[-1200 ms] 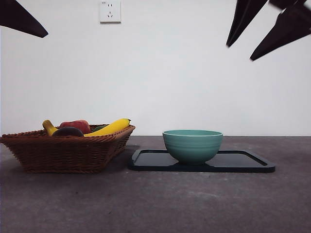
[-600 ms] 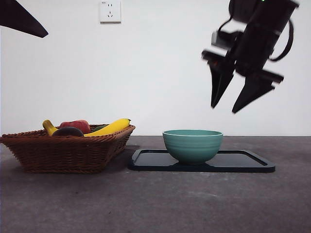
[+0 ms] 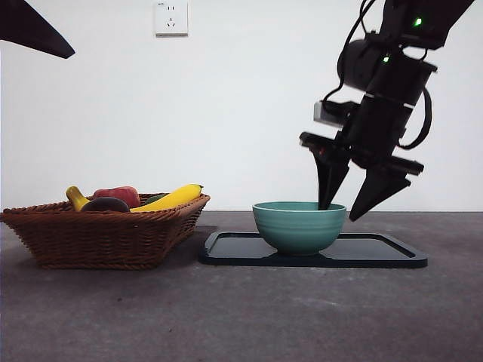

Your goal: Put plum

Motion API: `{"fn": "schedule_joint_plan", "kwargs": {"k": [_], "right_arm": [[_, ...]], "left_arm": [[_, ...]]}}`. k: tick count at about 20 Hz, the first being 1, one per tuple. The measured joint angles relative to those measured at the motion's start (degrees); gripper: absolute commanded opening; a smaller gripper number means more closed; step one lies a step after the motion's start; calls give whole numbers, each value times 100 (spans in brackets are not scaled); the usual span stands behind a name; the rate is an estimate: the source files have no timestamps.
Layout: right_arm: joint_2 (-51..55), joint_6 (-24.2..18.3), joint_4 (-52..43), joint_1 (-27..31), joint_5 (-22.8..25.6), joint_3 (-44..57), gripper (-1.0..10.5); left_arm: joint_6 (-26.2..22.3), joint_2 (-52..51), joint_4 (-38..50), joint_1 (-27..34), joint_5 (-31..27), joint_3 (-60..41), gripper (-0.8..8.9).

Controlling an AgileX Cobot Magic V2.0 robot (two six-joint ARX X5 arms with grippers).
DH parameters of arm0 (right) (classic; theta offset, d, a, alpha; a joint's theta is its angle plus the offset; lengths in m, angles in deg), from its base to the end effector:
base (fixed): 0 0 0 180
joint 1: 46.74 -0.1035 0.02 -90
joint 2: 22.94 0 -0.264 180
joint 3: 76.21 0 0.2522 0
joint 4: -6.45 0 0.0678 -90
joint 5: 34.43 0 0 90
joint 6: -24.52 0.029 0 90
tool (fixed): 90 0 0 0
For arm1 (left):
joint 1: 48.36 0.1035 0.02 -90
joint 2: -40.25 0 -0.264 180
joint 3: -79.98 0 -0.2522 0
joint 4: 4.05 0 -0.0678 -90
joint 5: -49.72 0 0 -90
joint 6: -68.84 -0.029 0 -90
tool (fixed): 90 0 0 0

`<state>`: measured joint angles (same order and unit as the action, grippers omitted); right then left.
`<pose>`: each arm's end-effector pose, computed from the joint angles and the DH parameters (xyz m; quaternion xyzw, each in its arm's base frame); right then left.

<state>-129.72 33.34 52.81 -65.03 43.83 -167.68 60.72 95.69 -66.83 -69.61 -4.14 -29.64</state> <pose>0.3638 0.1265 0.2050 0.0346 0.5273 0.1824 0.8291 0.1570 -0.0794 0.3183 0.0044 0.3700 -0.4663 0.8036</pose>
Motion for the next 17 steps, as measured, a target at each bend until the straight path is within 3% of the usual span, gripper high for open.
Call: {"fn": "schedule_joint_plan", "kwargs": {"k": [6, 17], "right_arm": [[-31, -2, -116, -4, 9, -2, 17], [260, 44, -153, -4, 131, -271, 10]], "left_arm": [[0, 0, 0, 0, 0, 0, 373], [0, 0, 0, 0, 0, 0, 373]]}}
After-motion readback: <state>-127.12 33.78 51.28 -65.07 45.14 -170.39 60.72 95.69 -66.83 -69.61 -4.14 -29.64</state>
